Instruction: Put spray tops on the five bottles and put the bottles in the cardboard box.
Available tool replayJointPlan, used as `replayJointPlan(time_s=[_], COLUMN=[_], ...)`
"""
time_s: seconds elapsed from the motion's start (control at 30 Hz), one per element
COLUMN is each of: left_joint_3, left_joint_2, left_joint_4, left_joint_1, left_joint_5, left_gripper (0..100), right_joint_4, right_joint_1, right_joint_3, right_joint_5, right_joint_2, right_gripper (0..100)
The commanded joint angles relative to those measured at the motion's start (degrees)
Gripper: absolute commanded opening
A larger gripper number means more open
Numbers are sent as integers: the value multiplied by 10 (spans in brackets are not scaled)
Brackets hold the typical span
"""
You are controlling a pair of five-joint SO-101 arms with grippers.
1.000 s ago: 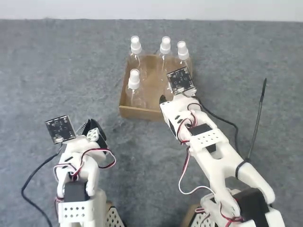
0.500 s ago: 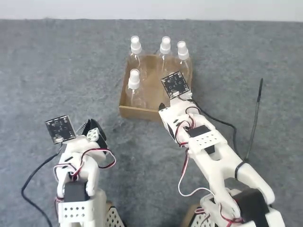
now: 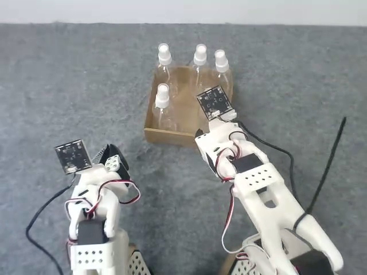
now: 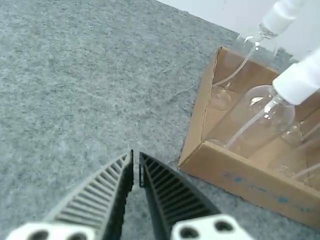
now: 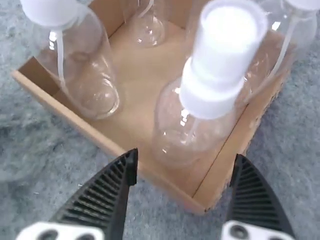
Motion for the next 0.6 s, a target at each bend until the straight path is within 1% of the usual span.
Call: replayJointPlan(time_s=[0.0, 0.17, 0.23, 0.37, 0.47, 0.57], left_joint_3=[-7, -7, -7, -7, -7, -7], left_joint_2=[-9, -9, -9, -9, -9, -9], left_joint_4=[-16, -16, -16, -16, -16, -16], left_joint_1=[-3, -3, -3, -4, -4, -4], left_joint_5=[-5, -5, -5, -5, -5, -5], left_gripper=[13, 13, 13, 13, 13, 13], right_joint_4=[16, 49, 47, 46, 51, 51], right_joint_1=[-1, -4, -1, -1, 0, 0], right_joint_3=[-8, -12, -12, -17, -14, 2], right_joint_5=[9, 9, 10, 10, 10, 10], right_joint_2=[-40, -41, -41, -44, -67, -102], right_gripper=[238, 236, 205, 110, 70, 50])
